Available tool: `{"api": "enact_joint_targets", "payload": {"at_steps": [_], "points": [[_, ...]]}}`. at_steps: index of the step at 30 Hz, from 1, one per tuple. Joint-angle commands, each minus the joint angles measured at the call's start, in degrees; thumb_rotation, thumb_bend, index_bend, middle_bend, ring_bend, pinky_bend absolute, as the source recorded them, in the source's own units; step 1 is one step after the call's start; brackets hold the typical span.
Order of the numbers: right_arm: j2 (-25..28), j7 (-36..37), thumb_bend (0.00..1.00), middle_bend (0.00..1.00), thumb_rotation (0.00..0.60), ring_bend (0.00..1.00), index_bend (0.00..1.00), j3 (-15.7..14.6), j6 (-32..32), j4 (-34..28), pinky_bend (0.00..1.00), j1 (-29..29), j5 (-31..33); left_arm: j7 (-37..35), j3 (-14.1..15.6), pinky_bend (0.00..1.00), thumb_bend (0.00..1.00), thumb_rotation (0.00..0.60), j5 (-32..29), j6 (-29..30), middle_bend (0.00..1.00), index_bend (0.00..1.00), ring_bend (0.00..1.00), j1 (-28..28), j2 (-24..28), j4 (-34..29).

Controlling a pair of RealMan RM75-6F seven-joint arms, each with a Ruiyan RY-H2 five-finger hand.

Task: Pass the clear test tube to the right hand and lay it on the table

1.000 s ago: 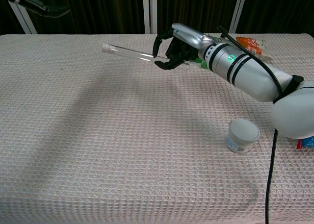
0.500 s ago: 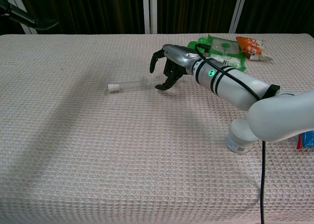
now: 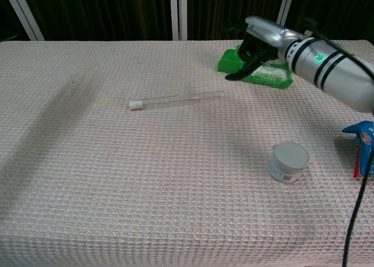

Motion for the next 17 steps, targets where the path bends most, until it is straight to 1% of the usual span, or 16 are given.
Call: {"api": "enact_joint_targets", "payload": {"at_steps": [1, 3, 4, 5, 6, 8, 9, 11, 13, 17], "points": [[15.3, -2.6, 0.18, 0.62, 0.6, 0.73, 0.23, -3.1, 6.8, -12.5, 0.81, -9.2, -1.3, 2.3, 3.5, 0.1, 0.28, 0.6, 1.1, 1.8, 0.18, 0.26, 0.08, 4.0, 5.0, 0.2], [19.4, -2.9, 0.18, 0.47, 0.6, 0.5, 0.15, -4.0, 8.6, -16.1, 0.57, -12.1, -0.9, 1.5, 4.7, 0.1, 0.28, 0.6, 2.3, 3.9, 0.18, 0.26, 0.08, 6.1, 6.1, 0.6], [21.8, -2.6, 0.18, 0.41, 0.6, 0.41, 0.12, -4.6, 9.8, -18.3, 0.48, -14.0, -0.5, 0.6, 5.3, 0.1, 0.28, 0.6, 3.2, 5.6, 0.18, 0.26, 0.08, 7.6, 6.6, 0.6], [23.4, -2.4, 0.18, 0.37, 0.6, 0.36, 0.1, -5.1, 10.7, -19.7, 0.42, -15.5, -0.3, -0.3, 5.9, 0.1, 0.28, 0.6, 3.9, 7.0, 0.18, 0.26, 0.08, 8.8, 7.0, 0.6], [24.7, -2.2, 0.18, 0.31, 0.6, 0.28, 0.07, -5.6, 11.6, -21.0, 0.34, -16.9, -0.1, -1.1, 6.3, 0.1, 0.28, 0.6, 4.4, 8.4, 0.18, 0.26, 0.08, 10.1, 7.2, 0.4], [27.3, -1.8, 0.18, 0.24, 0.6, 0.19, 0.02, -7.0, 14.0, -23.3, 0.26, -20.0, -0.2, -2.0, 7.4, 0.1, 0.28, 0.6, 5.7, 11.8, 0.18, 0.26, 0.08, 12.9, 7.7, -0.2], [28.1, -1.7, 0.18, 0.22, 0.6, 0.16, 0.01, -7.5, 15.1, -24.0, 0.24, -21.3, -0.4, -2.2, 7.9, 0.1, 0.28, 0.6, 6.4, 13.4, 0.18, 0.26, 0.08, 14.1, 7.9, -0.5], [29.4, -1.7, 0.18, 0.18, 0.6, 0.14, 0.0, -8.7, 17.8, -25.6, 0.22, -24.1, -0.9, -2.7, 9.2, 0.1, 0.28, 0.6, 8.4, 16.6, 0.18, 0.26, 0.08, 16.6, 8.0, -1.5], [29.8, -2.3, 0.18, 0.18, 0.6, 0.13, 0.0, -9.5, 20.6, -27.0, 0.22, -26.7, -0.8, -2.7, 10.3, 0.1, 0.28, 0.6, 10.0, 19.4, 0.18, 0.26, 0.08, 18.9, 7.6, -2.6], [29.6, -2.4, 0.19, 0.18, 0.6, 0.13, 0.0, -10.8, 24.2, -28.5, 0.22, -30.0, -2.1, -1.7, 11.9, 0.1, 0.28, 0.6, 12.7, 23.2, 0.18, 0.26, 0.08, 21.9, 6.3, -3.9]]}}
